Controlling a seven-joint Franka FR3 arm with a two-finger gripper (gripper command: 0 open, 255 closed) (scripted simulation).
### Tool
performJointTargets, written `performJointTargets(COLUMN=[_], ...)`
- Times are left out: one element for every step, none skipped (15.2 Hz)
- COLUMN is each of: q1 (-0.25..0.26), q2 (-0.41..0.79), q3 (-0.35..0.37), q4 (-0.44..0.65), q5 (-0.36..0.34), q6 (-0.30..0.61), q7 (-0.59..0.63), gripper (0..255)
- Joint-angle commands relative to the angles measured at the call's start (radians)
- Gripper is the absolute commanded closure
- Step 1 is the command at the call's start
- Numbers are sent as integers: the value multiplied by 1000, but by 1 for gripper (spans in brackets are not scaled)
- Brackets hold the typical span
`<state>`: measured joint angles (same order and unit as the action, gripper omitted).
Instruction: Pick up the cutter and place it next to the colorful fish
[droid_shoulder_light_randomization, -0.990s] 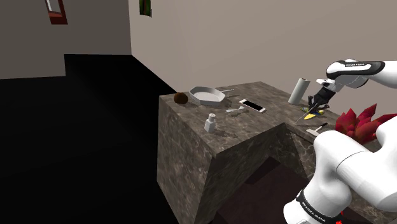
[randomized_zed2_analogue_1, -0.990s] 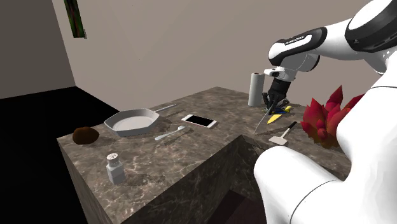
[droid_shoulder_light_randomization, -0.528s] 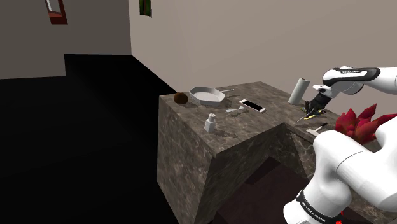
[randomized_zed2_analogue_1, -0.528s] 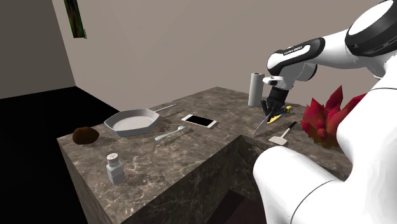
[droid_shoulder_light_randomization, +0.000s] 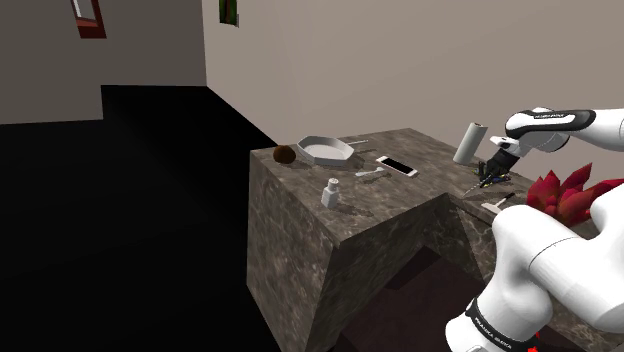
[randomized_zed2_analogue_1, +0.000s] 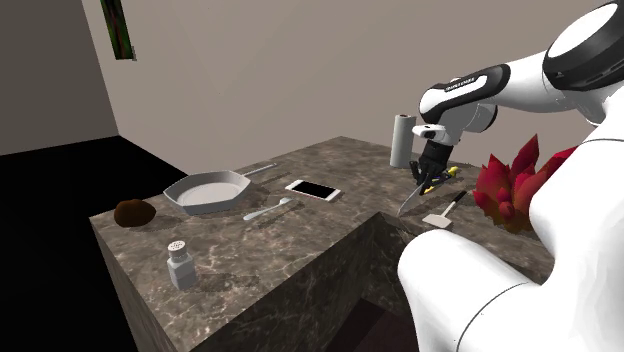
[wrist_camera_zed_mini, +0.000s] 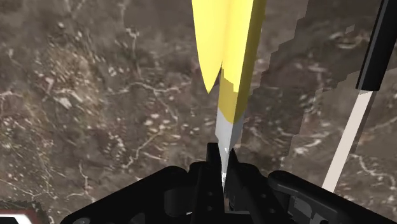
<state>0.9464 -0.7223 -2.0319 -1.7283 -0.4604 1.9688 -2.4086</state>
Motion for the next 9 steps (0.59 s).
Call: performJointTargets(q1=[0,0,0,0,0,0,0,-6,-11], q2=[0,0,0,0,0,0,0,11,21], q3=[0,0,0,0,0,0,0,11,22], q4=[0,0,0,0,0,0,0,19,39], q5=[0,0,0,0,0,0,0,12,23], q6=[0,0,0,0,0,0,0,-27,-54], q7=[0,0,0,0,0,0,0,-7,-15], gripper=[255,0,0,0,0,0,0,0,0])
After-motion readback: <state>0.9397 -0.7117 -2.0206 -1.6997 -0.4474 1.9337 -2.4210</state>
